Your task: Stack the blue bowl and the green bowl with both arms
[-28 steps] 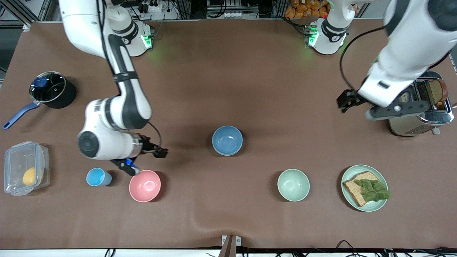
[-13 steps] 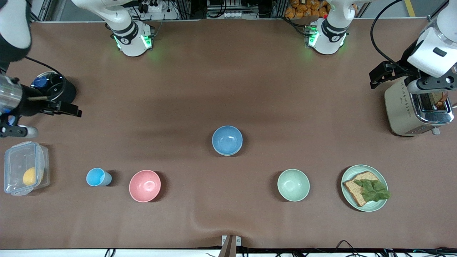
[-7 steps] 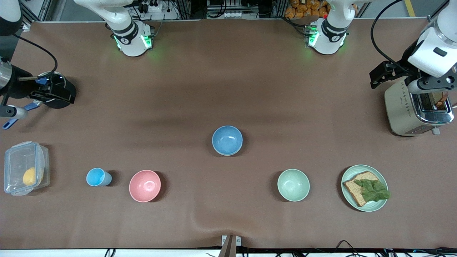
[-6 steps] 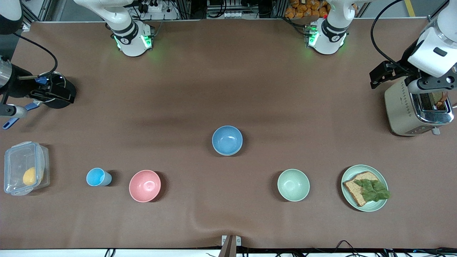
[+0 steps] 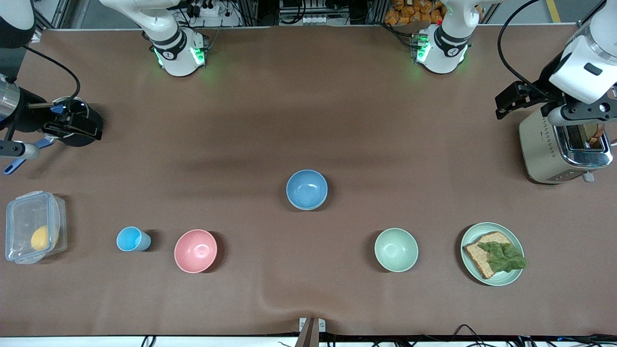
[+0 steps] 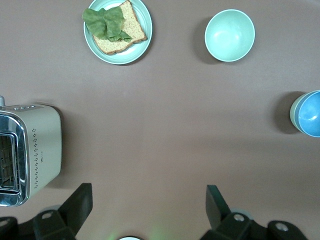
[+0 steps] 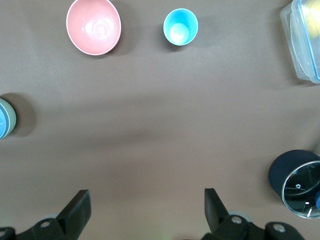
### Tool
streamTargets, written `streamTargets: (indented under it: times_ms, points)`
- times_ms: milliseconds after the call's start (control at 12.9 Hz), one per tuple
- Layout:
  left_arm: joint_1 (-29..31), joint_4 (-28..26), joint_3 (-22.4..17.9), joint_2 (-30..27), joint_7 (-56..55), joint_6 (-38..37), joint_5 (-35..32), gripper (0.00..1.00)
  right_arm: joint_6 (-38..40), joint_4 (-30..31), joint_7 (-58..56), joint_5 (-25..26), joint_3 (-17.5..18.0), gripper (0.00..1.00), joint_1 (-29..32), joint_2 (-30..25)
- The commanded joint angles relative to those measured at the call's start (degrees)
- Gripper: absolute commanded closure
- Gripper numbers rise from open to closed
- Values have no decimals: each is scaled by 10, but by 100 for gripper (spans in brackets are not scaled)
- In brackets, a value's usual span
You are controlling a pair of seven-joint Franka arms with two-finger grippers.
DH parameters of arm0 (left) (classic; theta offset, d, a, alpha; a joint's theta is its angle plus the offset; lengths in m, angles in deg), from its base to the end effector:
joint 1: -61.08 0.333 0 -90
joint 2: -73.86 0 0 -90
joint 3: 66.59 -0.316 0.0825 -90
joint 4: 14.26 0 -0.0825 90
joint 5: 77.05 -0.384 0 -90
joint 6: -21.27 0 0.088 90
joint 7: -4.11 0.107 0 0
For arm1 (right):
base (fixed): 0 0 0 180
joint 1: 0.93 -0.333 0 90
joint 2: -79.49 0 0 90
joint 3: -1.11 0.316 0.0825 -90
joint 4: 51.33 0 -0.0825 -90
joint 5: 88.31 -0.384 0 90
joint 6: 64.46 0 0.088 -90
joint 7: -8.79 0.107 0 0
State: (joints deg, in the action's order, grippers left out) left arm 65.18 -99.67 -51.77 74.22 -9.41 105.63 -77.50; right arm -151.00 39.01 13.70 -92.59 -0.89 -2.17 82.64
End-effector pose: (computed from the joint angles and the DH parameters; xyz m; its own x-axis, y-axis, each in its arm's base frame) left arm 0.5374 -0.1003 0.6501 0.9985 0.0496 -0.0223 0.0494 -0.9987 -0.0118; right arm 0.5625 0.0014 0.5864 0.9875 -0.0942 -0.1266 -0.1026 -0.9928 -0.0620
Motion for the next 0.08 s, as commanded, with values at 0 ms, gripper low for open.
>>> streamTargets:
  times_ms: [0]
  points:
    - [-1, -8, -5, -12, 12, 5, 5, 0, -8, 22, 4, 13, 14, 0, 13, -21]
